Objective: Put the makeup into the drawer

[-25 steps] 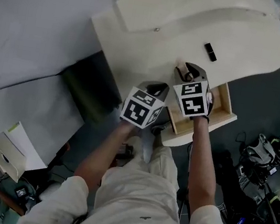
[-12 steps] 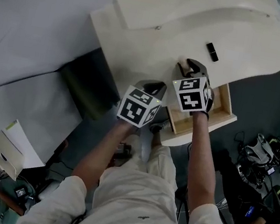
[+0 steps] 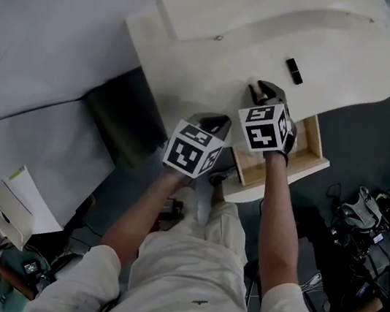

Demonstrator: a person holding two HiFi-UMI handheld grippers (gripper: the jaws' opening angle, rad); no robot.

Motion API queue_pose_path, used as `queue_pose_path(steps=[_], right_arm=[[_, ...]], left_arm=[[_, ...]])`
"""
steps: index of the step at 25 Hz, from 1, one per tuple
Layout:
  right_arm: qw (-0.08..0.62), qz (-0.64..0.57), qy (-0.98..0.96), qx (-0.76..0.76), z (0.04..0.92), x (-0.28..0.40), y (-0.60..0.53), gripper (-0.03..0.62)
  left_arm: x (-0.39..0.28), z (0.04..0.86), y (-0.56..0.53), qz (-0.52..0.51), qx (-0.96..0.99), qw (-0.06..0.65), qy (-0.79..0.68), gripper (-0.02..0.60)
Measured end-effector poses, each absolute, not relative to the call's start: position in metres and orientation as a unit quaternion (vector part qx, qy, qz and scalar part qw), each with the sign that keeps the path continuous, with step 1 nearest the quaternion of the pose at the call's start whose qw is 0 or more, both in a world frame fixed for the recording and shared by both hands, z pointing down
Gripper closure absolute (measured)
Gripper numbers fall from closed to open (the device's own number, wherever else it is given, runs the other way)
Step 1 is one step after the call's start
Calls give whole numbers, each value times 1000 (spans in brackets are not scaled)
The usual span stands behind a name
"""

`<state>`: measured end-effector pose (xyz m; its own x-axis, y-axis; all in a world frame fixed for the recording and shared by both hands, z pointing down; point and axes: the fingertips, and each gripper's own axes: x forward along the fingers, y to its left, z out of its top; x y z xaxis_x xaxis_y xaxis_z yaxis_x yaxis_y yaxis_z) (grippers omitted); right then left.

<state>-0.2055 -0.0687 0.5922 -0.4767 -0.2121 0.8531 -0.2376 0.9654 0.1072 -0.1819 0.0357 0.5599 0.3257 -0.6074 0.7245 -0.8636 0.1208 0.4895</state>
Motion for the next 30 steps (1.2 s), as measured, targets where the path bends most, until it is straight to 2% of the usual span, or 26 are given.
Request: queue_pose_path(steps=[8, 15, 30], right_arm=[[488, 15, -863, 132, 577, -202, -67, 511], [449, 0, -884, 131, 520, -197, -48, 511], [398, 36, -898, 185, 442, -113, -18, 516]], left_arm=[[-179, 547, 35, 135, 653, 485, -566, 571], [-181, 523, 37, 147, 656, 469, -573, 571], [-128, 479, 39, 186, 693, 434, -545, 571]])
